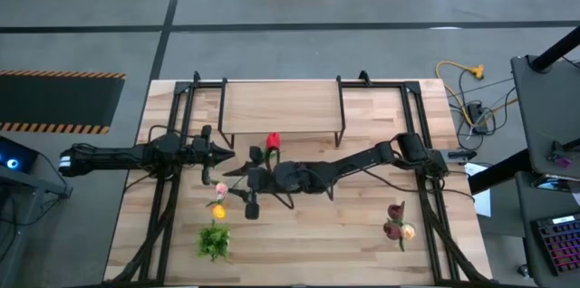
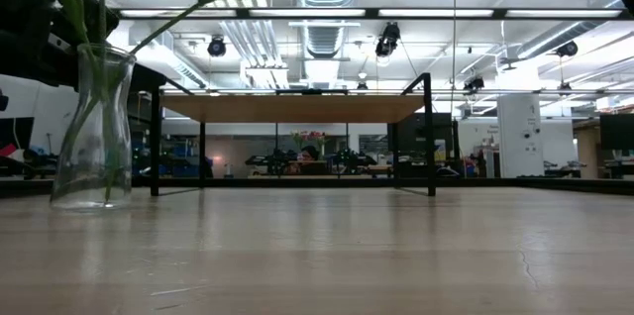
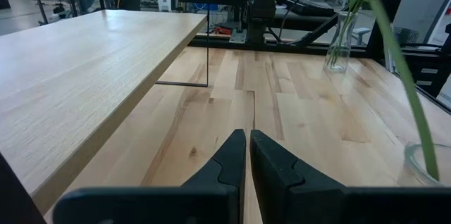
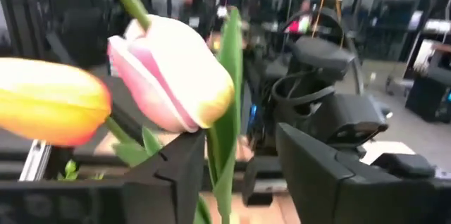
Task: Pick and place flowers into a vace then onto a shelf
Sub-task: Put the pink flower into the left transparent flower vase, then adjust the red flower in the left transparent flower vase
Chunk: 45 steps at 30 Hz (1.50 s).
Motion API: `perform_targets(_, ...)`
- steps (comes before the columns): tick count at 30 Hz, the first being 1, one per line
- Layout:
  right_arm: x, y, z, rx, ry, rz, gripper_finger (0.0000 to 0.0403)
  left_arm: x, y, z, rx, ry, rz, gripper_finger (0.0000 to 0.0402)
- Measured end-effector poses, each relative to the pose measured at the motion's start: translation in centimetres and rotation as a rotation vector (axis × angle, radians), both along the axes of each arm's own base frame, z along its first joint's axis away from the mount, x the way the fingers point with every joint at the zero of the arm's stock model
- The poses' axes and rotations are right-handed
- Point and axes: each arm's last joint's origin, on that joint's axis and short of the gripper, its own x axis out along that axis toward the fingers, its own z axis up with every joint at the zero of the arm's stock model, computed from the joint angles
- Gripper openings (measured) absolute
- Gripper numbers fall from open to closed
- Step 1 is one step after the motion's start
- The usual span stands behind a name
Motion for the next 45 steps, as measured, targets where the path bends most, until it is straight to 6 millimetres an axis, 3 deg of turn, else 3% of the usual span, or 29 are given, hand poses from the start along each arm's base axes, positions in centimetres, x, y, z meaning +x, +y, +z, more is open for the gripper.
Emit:
perform_targets(8, 0.1, 0.1, 3.9, 0.023, 0.314, -0.021, 0.0209, 0.0, 0.0, 0.0, 0.000, 0.000, 0.000, 0.0005)
perform_targets(18, -1.6, 0.0, 7.4, 0.024, 0.525, -0.042, 0.0226, 0.0, 0.0, 0.0, 0.000, 0.000, 0.000, 0.0005)
perform_targets(28, -2.6, 1.4, 10.1, 0.021, 0.493, -0.004, 0.0226, 0.0, 0.0, 0.0, 0.000, 0.000, 0.000, 0.0005)
perform_targets(40, -2.2, 1.9, 11.1, -0.014, 0.383, 0.022, 0.0224, 0.0, 0.0, 0.0, 0.000, 0.000, 0.000, 0.0005)
perform_targets(45, -3.3, 1.8, 13.5, -0.013, 0.337, -0.027, 0.0224, 0.0, 0.0, 0.0, 0.000, 0.000, 0.000, 0.0005)
